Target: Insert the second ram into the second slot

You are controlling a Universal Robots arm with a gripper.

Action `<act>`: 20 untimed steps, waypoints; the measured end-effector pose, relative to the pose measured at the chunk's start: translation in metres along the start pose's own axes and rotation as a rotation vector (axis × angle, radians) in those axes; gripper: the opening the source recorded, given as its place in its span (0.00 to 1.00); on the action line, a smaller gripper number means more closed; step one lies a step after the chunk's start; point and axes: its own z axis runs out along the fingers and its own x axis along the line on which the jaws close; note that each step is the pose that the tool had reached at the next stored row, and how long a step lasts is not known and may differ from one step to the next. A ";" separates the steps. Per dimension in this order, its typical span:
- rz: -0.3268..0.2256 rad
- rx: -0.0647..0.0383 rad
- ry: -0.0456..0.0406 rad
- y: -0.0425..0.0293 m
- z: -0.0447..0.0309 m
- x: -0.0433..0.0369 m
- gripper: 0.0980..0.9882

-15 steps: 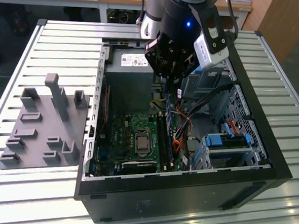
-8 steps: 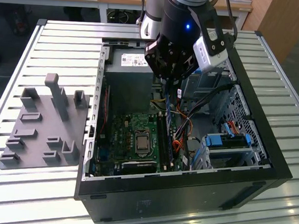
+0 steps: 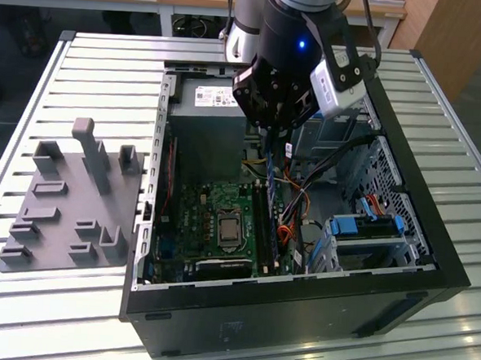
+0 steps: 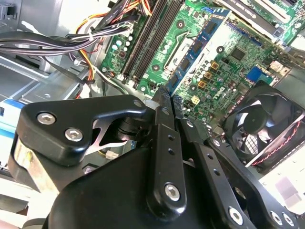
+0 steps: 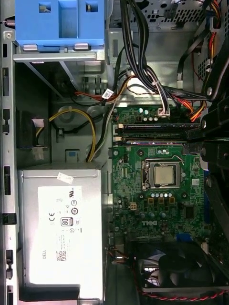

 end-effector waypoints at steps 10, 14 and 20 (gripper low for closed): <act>0.000 0.001 0.0061 0.0000 0.0051 0.0000 0.04; 0.000 0.001 0.0080 0.0000 0.0067 -0.0001 0.04; 0.000 0.001 0.0094 -0.0001 0.0084 -0.0001 0.04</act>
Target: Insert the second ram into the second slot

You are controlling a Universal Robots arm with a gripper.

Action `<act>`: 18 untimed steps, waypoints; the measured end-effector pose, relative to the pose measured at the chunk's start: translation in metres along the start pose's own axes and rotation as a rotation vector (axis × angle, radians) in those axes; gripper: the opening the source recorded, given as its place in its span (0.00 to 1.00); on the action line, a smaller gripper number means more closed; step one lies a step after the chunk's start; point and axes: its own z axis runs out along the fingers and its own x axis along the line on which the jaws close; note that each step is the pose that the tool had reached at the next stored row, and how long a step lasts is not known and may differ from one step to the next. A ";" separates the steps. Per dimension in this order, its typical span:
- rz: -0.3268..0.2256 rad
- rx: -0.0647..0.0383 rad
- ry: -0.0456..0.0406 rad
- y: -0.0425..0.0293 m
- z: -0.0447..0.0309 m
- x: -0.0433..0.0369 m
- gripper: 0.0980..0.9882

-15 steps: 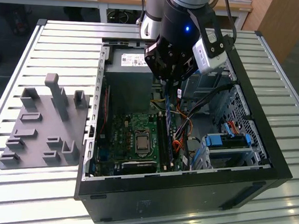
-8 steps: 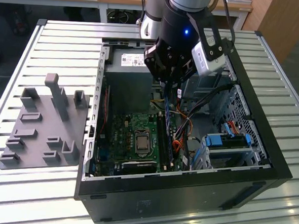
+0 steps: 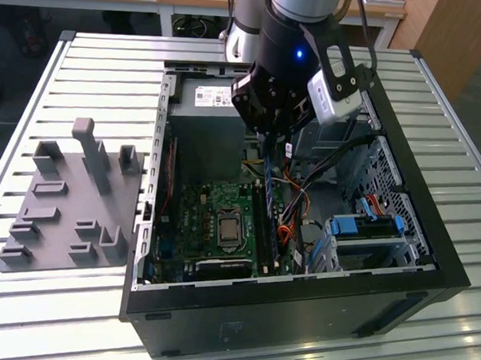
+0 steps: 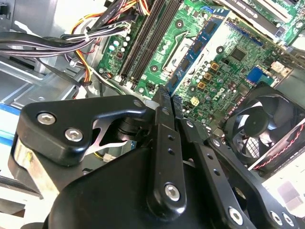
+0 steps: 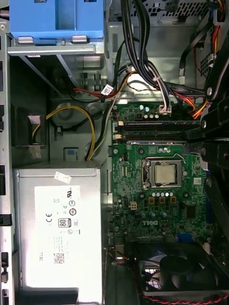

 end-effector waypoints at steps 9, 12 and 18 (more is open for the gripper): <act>0.000 0.000 0.0016 0.0000 0.0026 0.0000 0.04; 0.000 0.000 0.0021 0.0000 0.0034 -0.0001 0.04; 0.000 0.000 0.0027 0.0000 0.0049 -0.0001 0.04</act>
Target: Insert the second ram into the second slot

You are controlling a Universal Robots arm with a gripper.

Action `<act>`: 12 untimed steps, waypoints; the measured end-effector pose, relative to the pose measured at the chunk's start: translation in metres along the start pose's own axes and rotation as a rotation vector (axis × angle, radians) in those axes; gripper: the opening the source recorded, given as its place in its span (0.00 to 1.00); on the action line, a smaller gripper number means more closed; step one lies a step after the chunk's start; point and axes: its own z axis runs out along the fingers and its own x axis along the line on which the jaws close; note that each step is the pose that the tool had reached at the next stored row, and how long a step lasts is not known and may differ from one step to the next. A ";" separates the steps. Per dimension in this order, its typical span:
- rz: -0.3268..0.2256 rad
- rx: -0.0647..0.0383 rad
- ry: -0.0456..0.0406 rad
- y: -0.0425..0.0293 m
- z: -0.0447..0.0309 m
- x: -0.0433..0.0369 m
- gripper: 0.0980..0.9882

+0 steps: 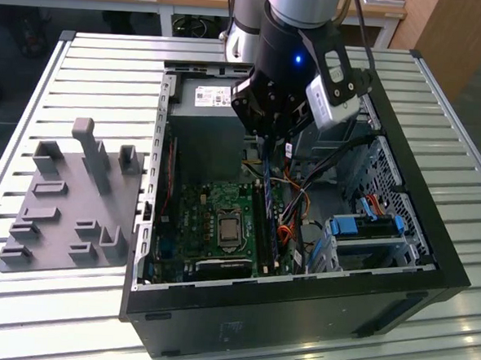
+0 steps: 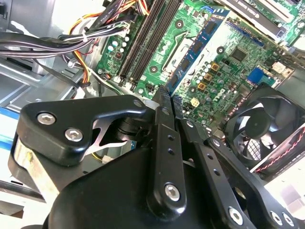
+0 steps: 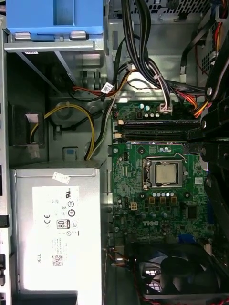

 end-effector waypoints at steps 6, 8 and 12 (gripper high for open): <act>0.000 0.000 0.0007 0.0000 0.0018 0.0000 0.04; 0.000 0.000 0.0008 0.0000 0.0024 0.0000 0.04; 0.000 0.000 0.0010 -0.0001 0.0035 -0.0001 0.04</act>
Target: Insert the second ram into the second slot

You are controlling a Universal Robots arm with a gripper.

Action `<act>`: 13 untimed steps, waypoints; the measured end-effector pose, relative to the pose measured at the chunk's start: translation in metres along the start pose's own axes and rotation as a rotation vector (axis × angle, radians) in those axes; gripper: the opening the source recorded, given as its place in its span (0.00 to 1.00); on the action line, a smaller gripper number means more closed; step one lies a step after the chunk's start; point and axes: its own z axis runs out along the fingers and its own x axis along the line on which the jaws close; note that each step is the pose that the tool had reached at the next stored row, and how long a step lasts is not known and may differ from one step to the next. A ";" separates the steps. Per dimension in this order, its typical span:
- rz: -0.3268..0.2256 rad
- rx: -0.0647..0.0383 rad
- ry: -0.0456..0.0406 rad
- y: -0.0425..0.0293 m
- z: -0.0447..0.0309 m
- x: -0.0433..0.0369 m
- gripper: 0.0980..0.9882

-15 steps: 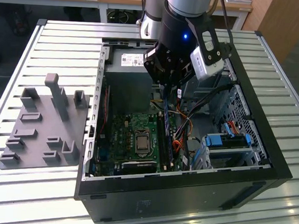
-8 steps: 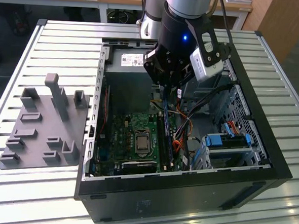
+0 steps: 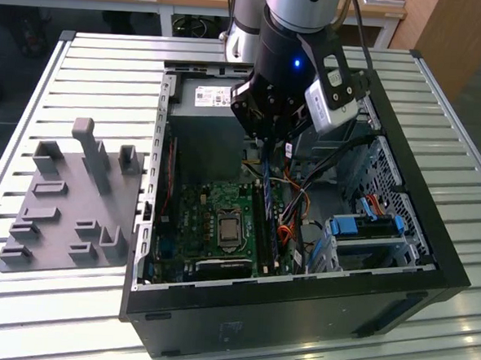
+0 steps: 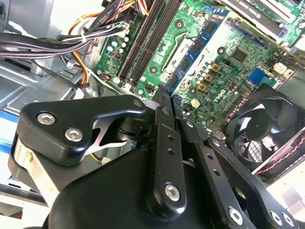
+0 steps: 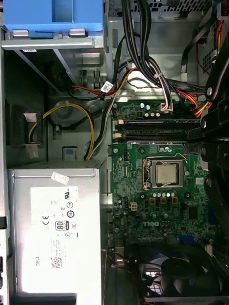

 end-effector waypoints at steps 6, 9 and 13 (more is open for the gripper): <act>0.000 0.000 0.0002 0.0000 0.0015 0.0000 0.04; 0.000 0.000 0.0002 0.0000 0.0023 -0.0001 0.04; 0.000 0.000 0.0002 0.0000 0.0033 -0.0001 0.04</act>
